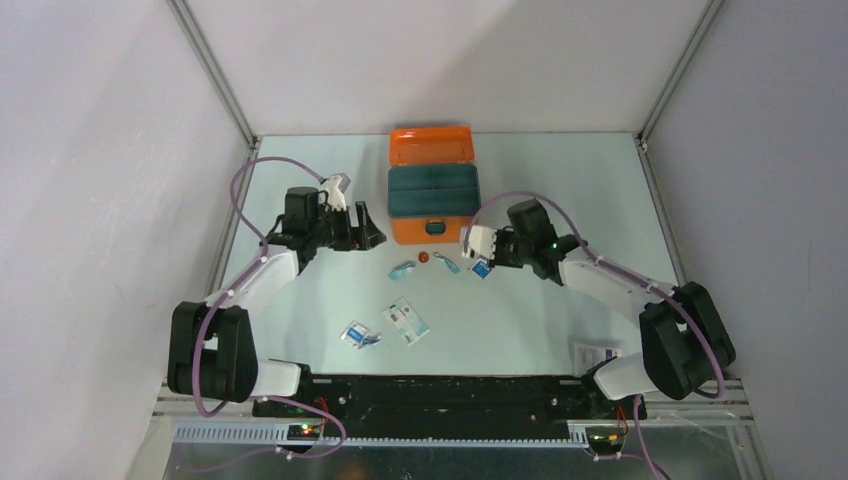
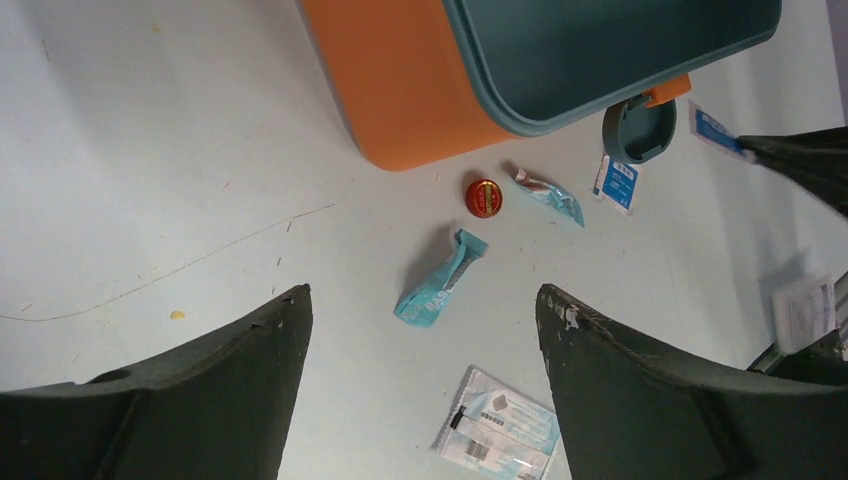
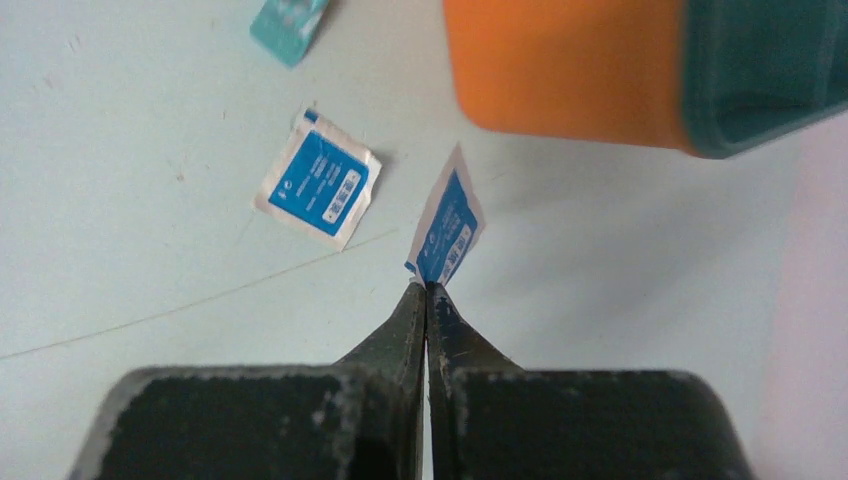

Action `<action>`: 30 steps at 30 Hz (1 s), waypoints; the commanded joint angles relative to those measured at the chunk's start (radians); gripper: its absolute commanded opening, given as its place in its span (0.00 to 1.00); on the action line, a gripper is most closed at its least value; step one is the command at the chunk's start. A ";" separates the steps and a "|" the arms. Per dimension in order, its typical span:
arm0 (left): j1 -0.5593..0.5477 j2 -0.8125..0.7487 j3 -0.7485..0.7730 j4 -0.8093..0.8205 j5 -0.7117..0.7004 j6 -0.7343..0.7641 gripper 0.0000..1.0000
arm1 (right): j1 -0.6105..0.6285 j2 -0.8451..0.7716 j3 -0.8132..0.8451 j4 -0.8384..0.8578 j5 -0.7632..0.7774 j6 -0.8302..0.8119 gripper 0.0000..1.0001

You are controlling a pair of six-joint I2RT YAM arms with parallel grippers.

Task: Organize the medicine kit

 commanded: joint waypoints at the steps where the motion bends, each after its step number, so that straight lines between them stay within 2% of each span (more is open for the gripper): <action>1: 0.011 -0.004 0.047 0.013 0.027 -0.004 0.87 | -0.062 -0.035 0.221 -0.242 -0.262 0.286 0.00; 5: 0.011 -0.021 0.040 0.011 0.021 0.000 0.87 | -0.088 -0.015 0.394 -0.285 -0.382 0.448 0.00; 9: 0.011 -0.039 0.032 0.012 0.007 0.008 0.87 | -0.055 0.043 0.501 -0.205 -0.342 0.540 0.00; 15: 0.015 -0.063 0.024 0.012 0.002 0.014 0.87 | 0.061 0.207 0.578 -0.150 -0.121 0.490 0.00; 20: 0.019 -0.091 0.014 0.012 -0.008 0.024 0.88 | 0.133 0.294 0.613 -0.113 0.096 0.510 0.00; 24: 0.023 -0.105 0.004 0.012 -0.010 0.027 0.89 | 0.167 0.312 0.615 -0.084 0.195 0.514 0.00; 30: 0.022 -0.097 0.005 0.016 -0.004 0.023 0.89 | 0.174 0.308 0.615 -0.057 0.258 0.536 0.00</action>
